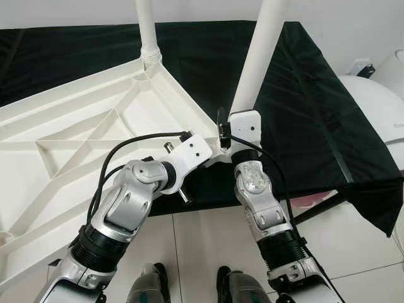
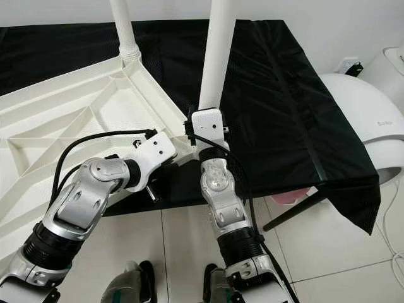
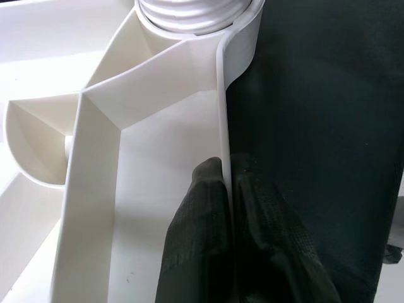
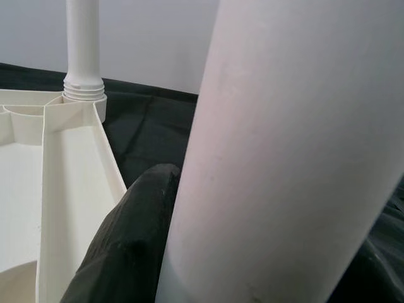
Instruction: Building children table
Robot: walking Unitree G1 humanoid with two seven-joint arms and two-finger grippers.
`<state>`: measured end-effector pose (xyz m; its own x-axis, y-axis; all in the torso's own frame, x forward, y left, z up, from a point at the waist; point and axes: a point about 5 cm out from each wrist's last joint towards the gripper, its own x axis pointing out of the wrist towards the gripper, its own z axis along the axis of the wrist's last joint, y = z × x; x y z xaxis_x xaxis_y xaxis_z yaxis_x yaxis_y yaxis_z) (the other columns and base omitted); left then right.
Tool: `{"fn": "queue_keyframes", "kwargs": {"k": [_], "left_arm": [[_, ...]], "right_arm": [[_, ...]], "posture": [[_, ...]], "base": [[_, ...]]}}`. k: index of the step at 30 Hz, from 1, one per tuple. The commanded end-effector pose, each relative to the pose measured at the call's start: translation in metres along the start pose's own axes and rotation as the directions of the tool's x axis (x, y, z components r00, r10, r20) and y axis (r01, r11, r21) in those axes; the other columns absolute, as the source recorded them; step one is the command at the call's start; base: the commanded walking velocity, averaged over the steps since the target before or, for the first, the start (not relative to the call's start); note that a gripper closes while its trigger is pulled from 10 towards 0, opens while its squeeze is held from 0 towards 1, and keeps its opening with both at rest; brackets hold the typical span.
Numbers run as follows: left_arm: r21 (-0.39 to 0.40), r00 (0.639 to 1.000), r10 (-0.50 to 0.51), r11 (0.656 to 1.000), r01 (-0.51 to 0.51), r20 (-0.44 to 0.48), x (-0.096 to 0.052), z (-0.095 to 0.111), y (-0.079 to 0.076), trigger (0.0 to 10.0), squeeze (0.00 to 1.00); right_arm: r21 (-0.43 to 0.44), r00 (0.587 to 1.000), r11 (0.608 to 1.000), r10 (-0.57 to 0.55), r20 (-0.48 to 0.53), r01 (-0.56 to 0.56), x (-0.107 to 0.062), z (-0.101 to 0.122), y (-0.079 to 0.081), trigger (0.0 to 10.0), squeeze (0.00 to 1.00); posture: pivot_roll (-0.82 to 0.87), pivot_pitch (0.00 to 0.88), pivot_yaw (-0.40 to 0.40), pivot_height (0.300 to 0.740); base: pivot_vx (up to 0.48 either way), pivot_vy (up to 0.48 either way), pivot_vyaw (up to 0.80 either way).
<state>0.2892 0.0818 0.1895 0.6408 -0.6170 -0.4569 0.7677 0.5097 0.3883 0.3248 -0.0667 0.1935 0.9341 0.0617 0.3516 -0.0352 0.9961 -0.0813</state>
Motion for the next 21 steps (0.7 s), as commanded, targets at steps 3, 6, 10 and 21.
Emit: {"fn": "queue_keyframes", "kwargs": {"k": [3,6,10,21], "left_arm": [[0.038,0.997,0.062,0.997,-0.063,0.042,-0.005,0.011,0.004,10.0,0.00],[0.038,0.997,0.060,0.997,-0.061,0.042,-0.005,0.011,0.004,10.0,0.00],[0.040,0.997,0.059,0.997,-0.061,0.041,-0.005,0.011,0.004,10.0,0.00],[0.041,0.997,0.058,0.997,-0.059,0.041,-0.005,0.011,0.004,10.0,0.00]], "right_arm": [[-0.031,0.990,0.998,-0.054,-0.133,0.050,-0.011,-0.028,-0.020,10.0,0.00],[-0.025,0.991,0.999,-0.026,-0.134,0.022,-0.012,-0.029,-0.025,10.0,0.00],[-0.010,0.991,1.000,0.021,-0.130,-0.022,-0.013,-0.030,-0.031,10.0,0.00],[0.045,0.983,0.989,0.148,-0.109,-0.144,-0.010,-0.029,-0.045,10.0,0.00]], "posture": [[-0.08,0.211,-0.035,0.740],[-0.08,0.210,-0.035,0.740],[-0.09,0.207,-0.035,0.740],[-0.08,0.202,-0.033,0.740]], "base": [[0.000,0.000,0.00],[0.000,0.000,0.00],[0.000,0.000,0.00],[0.000,0.000,0.00]]}}
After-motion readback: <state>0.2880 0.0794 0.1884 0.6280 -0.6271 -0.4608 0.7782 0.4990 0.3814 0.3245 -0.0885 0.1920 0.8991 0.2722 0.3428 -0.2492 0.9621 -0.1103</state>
